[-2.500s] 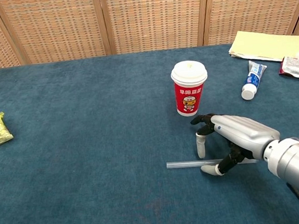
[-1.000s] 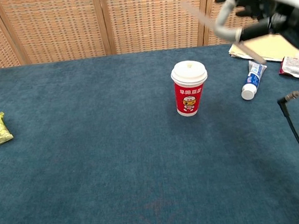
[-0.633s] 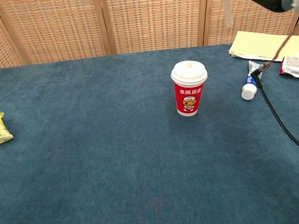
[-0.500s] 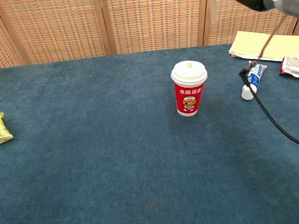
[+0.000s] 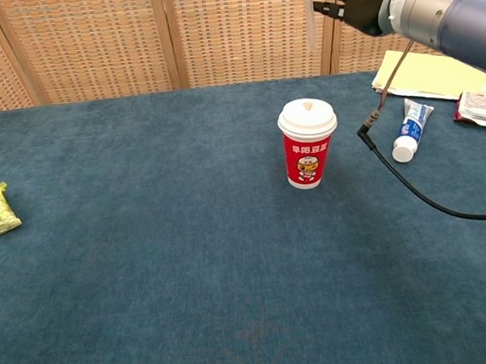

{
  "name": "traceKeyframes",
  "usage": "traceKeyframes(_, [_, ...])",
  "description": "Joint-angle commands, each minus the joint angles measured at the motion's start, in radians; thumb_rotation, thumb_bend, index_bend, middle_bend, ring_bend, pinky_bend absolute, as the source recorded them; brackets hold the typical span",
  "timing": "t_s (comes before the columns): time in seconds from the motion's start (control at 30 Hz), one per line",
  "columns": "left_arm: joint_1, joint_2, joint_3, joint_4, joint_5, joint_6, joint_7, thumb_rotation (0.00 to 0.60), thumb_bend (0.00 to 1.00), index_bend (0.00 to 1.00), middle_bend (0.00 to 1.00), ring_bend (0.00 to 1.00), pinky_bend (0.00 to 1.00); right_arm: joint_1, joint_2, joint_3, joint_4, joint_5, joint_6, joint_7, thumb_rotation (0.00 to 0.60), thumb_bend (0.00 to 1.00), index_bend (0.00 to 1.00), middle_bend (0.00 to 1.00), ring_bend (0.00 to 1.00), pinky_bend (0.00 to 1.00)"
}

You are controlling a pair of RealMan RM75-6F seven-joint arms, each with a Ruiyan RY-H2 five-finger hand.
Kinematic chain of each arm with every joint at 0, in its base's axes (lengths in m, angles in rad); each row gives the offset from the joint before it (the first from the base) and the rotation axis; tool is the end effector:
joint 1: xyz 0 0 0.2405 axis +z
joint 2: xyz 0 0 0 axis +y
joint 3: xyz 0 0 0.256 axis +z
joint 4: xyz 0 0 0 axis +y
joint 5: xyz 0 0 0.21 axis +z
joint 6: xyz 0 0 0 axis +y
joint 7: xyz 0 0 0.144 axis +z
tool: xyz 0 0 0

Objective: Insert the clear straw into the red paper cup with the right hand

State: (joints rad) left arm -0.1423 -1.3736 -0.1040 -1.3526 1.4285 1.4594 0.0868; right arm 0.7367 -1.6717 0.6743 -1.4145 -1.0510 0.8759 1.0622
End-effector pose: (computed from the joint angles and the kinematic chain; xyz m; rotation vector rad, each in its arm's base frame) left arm -0.3309 0.2124 0.1076 -1.3443 -0.8257 -0.8555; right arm -0.0789 -0.4172 0.0388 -0.5206 2.2326 -2.1171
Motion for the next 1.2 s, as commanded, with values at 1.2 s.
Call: traceKeyframes(1.2, [-0.017,-0.011,0.006,0.012,-0.026,-0.035,0.015,0.6,0.0,0.0,0.0,0.0,0.0,0.082,-0.118,-0.027,0.253,-0.012,-0.09,0.089,0.6,0.6,0.62,0.21,0.0,0.0])
